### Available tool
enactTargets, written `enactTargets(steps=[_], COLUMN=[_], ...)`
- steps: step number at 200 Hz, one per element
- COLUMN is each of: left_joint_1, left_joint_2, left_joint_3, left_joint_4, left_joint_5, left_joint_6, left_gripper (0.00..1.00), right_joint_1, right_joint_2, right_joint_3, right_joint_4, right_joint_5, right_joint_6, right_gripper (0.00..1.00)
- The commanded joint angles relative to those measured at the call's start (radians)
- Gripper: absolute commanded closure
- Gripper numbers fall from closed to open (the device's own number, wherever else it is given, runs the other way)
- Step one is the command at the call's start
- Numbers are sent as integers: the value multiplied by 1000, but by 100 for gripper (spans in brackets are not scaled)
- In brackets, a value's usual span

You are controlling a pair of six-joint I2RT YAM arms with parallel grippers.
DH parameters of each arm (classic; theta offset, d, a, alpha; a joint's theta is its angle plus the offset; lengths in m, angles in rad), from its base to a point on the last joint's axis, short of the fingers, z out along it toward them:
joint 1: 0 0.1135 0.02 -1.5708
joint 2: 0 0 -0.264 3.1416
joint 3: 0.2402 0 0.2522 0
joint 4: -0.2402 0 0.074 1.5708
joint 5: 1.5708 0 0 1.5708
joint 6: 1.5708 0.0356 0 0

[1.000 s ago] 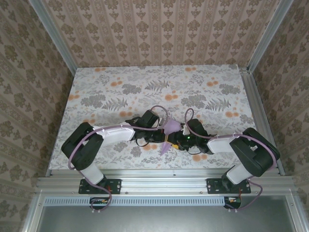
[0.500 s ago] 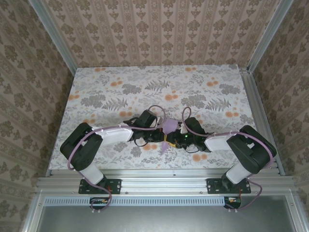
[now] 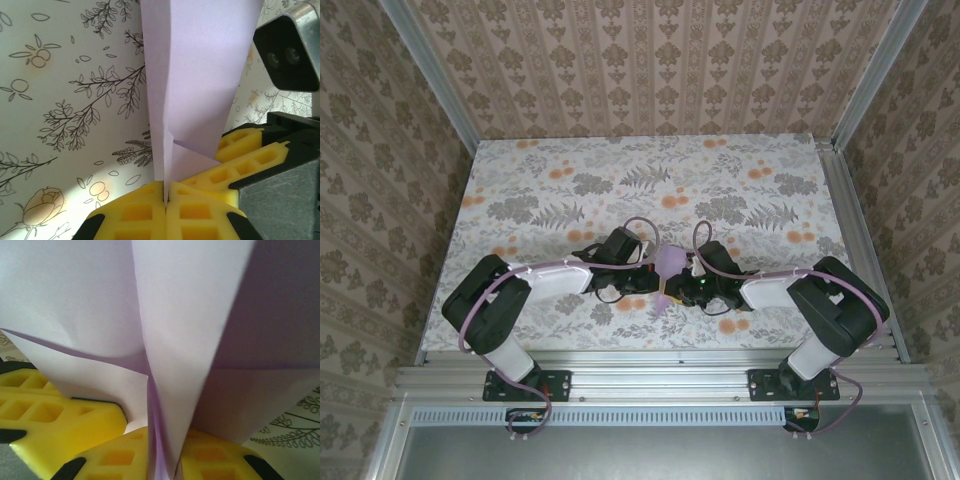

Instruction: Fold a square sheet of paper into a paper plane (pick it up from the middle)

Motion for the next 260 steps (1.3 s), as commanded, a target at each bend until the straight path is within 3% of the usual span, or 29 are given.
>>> enactTargets(steps=[1,42,75,132,197,260], left_joint_1=[9,14,31,86,181,235], left_joint_2=[-26,-30,-59,-150,-288,-341], left_joint_3=[-16,-16,-14,-19,-74,-136], left_joint_4=[17,9,-24,-142,-270,-274], left_joint_5=[20,22,22,10,-21,6], left_joint_6=[-19,-14,6,68,150,158], left_gripper=[97,85,71,58,51,50], right_joint_1=[11,11,13,30,90,139], right_joint_2=[15,9,-39,-9,197,321], right_joint_3=[28,55,128,347,625,736], right_joint_4=[-9,-97,-345,-759,-1004,-1073], right_joint_5=[16,39,120,295,431,510], right_joint_6=[-13,-59,-191,-434,-592,-627], right_gripper=[81,87,94,95,93,90])
